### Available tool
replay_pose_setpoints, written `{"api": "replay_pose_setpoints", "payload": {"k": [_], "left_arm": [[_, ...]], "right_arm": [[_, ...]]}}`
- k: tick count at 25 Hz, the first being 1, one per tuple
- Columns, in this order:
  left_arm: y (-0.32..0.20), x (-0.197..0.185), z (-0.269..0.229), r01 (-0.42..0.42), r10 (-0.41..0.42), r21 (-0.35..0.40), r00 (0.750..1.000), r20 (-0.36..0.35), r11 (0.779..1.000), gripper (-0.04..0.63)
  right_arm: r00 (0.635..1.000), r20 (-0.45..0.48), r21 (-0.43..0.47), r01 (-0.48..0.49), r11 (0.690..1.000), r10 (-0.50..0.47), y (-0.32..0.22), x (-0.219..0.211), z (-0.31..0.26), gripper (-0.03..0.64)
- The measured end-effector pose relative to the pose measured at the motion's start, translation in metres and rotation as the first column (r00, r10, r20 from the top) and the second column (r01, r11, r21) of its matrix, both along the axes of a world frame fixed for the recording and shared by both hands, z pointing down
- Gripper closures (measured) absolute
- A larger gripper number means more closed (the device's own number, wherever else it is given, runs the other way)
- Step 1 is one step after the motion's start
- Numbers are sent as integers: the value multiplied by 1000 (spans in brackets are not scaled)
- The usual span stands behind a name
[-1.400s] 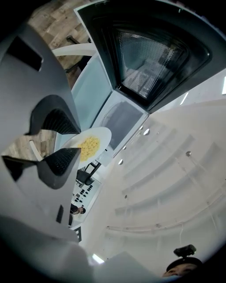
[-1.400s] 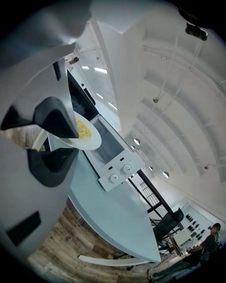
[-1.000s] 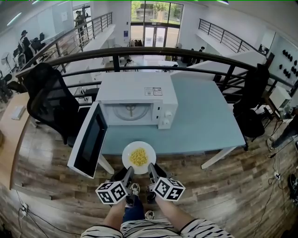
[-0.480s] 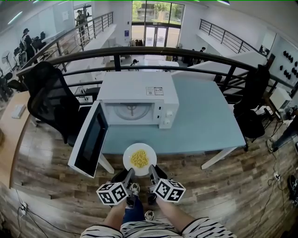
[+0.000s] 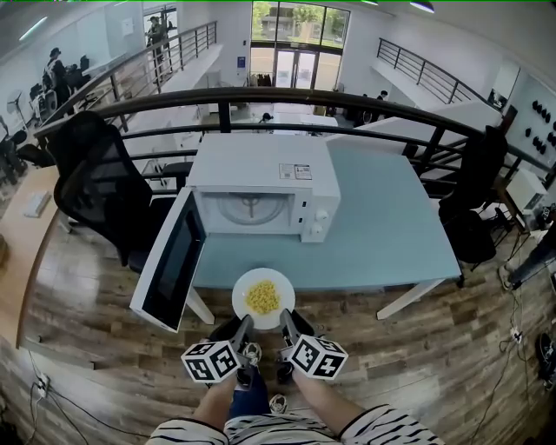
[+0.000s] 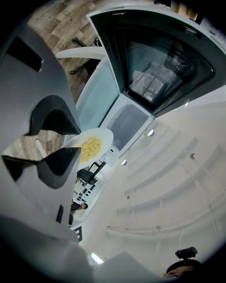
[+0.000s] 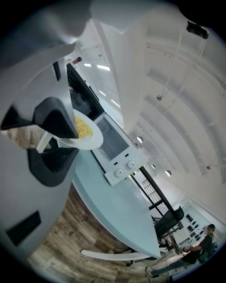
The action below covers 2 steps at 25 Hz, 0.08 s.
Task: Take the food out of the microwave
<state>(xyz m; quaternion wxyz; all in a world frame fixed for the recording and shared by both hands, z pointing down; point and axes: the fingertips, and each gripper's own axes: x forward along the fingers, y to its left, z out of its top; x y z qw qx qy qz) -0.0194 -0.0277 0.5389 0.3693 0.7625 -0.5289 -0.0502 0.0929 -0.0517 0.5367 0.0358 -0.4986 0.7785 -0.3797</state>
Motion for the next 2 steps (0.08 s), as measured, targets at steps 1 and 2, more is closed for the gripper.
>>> {"api": "replay_pose_setpoints", "payload": {"k": [1,2], "left_arm": [[0,0,0,0,0,-1,1000,0,1000,492],[-1,-1,0,-1,0,-2,1000,0,1000,494]], "right_arm": [[1000,0,-3,-1,1000,1,0,0,0,540],[1000,0,-5,-1,1000,1,-1,0,1,540]]}}
